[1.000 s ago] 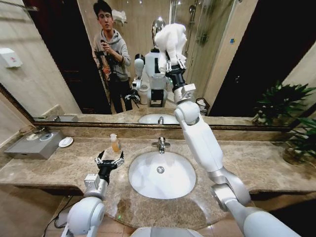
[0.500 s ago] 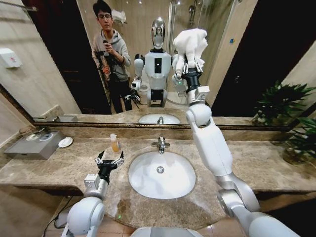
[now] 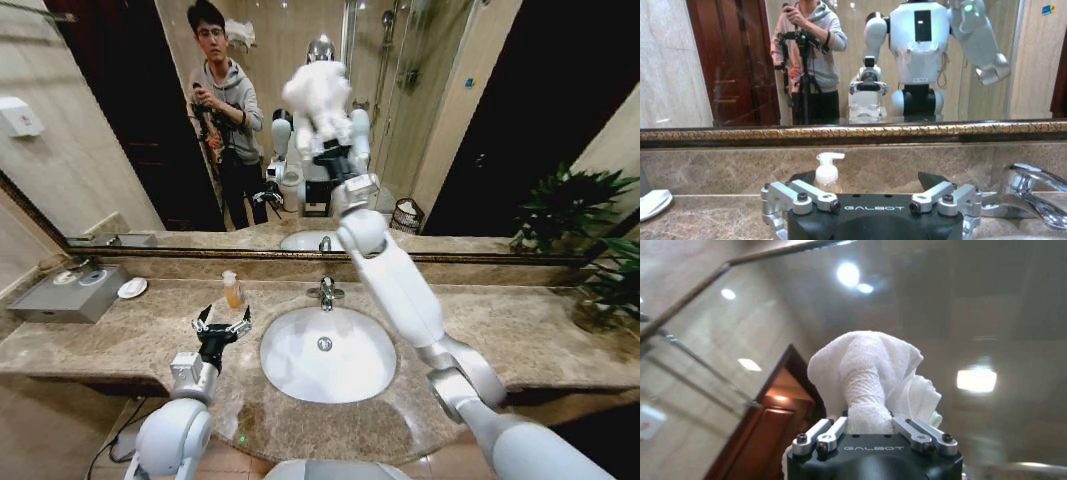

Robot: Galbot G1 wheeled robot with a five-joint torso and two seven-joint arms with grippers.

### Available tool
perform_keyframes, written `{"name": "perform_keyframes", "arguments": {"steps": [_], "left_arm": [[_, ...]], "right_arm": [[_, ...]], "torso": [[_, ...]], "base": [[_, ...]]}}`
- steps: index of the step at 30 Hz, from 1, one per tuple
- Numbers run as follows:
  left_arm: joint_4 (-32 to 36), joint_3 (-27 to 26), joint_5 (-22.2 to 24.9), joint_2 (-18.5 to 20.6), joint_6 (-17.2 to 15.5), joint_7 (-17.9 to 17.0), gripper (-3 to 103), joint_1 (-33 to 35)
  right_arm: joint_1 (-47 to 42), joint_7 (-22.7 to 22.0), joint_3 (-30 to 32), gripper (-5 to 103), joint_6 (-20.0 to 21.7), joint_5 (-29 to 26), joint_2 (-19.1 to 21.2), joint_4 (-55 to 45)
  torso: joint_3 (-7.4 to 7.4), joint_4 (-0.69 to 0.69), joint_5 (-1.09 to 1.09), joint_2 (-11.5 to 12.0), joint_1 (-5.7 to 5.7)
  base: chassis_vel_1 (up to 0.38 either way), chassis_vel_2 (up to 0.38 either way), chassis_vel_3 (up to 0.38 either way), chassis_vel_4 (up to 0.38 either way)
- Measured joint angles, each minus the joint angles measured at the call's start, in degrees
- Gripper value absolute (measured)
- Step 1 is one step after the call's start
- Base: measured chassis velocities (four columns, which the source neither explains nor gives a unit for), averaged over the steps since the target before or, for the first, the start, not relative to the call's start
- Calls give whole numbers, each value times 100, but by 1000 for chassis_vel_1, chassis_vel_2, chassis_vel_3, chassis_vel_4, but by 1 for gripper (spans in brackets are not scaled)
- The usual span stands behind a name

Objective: Pick up the towel from the sink counter and wipe the mirror surface.

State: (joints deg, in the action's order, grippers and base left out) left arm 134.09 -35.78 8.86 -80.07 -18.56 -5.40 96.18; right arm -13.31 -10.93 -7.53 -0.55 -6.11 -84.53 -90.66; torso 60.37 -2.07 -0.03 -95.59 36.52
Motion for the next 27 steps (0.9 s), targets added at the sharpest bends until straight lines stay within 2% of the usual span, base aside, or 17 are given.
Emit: {"name": "perform_keyframes", "arguments": {"steps": [4,9,15,24,27], "left_arm": [[0,0,0,0,0,0,100,0],[0,0,0,0,0,0,100,0],[0,0,0,0,0,0,100,1],[0,0,0,0,0,0,100,0],[0,0,0,0,0,0,100,0]], "right_arm": [[37,3,-56,18,-51,130,-86,255],[-123,-10,159,18,-67,172,140,295],[-362,-61,410,18,41,-10,773,-53],[-640,-170,793,18,139,-242,1315,-470],[-884,-180,1127,18,155,-315,1515,-702]], "torso": [[0,1,1,0,0],[0,2,3,0,0],[-1,2,4,-1,-2],[0,2,3,-1,0],[1,4,5,0,1]], "base": [[0,0,0,0],[0,0,0,0],[0,0,0,0],[0,0,0,0],[0,0,0,0]]}}
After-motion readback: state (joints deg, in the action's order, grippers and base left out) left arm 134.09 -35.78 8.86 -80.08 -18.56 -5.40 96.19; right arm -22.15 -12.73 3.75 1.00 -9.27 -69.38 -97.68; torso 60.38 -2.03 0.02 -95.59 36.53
